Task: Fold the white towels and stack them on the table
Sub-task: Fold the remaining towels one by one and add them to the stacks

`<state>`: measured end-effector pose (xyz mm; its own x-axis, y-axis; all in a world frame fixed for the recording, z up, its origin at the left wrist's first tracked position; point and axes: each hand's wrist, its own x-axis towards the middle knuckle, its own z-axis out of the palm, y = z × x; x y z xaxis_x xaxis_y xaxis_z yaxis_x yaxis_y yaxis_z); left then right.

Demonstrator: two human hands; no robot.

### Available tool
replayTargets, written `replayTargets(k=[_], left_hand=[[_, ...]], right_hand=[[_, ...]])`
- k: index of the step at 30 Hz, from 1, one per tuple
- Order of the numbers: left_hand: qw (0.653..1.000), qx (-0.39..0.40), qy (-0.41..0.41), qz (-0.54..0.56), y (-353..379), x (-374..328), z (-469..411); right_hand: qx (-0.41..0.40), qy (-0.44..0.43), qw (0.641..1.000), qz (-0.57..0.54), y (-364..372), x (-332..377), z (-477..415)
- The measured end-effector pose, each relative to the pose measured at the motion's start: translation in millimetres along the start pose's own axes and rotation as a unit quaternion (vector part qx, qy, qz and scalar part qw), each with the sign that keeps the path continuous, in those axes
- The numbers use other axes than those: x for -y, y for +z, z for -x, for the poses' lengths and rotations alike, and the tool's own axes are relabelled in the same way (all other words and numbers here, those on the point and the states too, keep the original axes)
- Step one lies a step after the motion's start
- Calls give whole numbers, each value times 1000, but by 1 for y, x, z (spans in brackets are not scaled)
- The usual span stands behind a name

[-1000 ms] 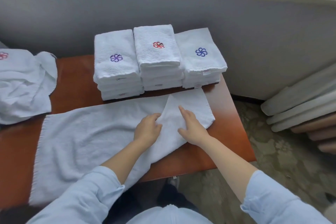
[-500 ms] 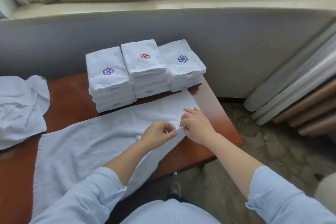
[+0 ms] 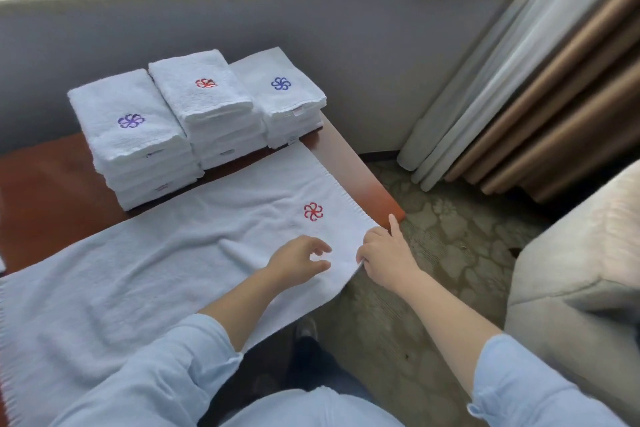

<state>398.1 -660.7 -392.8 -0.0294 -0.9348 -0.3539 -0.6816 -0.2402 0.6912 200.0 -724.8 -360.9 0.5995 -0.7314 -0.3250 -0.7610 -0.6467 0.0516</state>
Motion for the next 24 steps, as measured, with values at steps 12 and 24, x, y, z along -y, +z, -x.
replayTargets(k=[12, 24], left_hand=[[992, -23, -77, -94, -15, 33, 6], [972, -144, -177, -47, -79, 55, -47]], right_hand=[[21, -10, 991, -130, -6, 28, -26], [32, -76, 979, -187, -38, 16, -162]])
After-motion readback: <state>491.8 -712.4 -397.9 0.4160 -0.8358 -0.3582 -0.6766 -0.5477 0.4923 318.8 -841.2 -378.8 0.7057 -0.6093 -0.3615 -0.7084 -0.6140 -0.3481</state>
